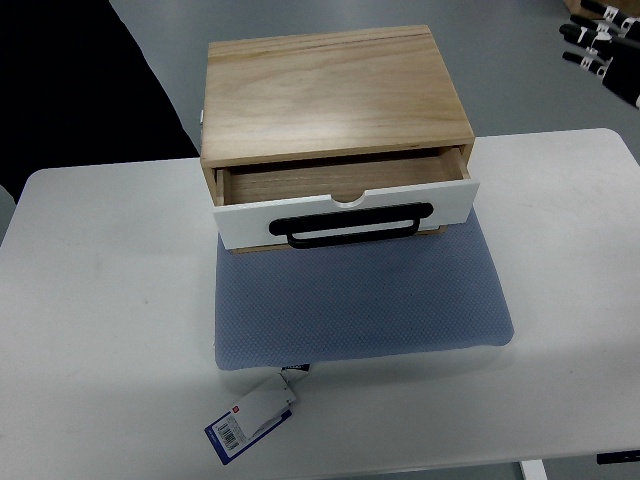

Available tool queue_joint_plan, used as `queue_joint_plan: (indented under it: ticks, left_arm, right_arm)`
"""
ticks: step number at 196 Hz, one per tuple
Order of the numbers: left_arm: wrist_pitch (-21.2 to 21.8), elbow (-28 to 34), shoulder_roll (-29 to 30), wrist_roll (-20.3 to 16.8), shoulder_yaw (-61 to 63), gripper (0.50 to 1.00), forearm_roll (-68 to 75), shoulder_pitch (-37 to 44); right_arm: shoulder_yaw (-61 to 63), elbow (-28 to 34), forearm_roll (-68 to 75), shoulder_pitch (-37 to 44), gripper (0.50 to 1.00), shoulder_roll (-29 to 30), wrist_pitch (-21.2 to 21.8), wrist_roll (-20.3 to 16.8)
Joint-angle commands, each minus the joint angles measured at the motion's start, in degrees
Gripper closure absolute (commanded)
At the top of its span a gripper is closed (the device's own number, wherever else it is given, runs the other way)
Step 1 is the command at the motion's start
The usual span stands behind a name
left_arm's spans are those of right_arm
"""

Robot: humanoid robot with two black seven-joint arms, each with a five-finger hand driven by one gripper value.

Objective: Open wood drawer with right hand

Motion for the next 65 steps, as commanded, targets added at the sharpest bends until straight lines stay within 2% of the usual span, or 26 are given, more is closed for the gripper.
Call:
queue_joint_plan:
  ticks: [1, 15, 16, 31, 65]
  left_arm:
    - [0.0, 0.0, 0.0, 0.0, 0.0, 0.500, 0.0, 0.0]
    - [0.0, 0.0, 0.0, 0.0, 0.0, 0.500, 0.0, 0.0]
    - [0.0, 0.0, 0.0, 0.0, 0.0, 0.500, 0.0, 0.0]
    - [0.0, 0.0, 0.0, 0.1, 0.0, 0.500, 0.0, 0.0]
    - [0.0, 0.0, 0.0, 0.0, 0.0, 0.500, 0.0, 0.0]
  right_arm:
    - [4.7, -1.4, -0.7, -5.0, 0.570, 4.6, 0.0, 0.1]
    - [5.0, -1.5, -0.7, -5.4, 0.570, 5.3, 0.0, 0.1]
    - [6.0, -1.7, -0.7, -6.6, 0.570, 7.0, 0.0, 0.4]
    - [8.8, -1.6, -0.7, -8.4, 0.570, 9.3, 0.1, 0.9]
    - [11.4, -1.7, -0.7, -9.7, 0.570, 11.3, -0.2, 1.4]
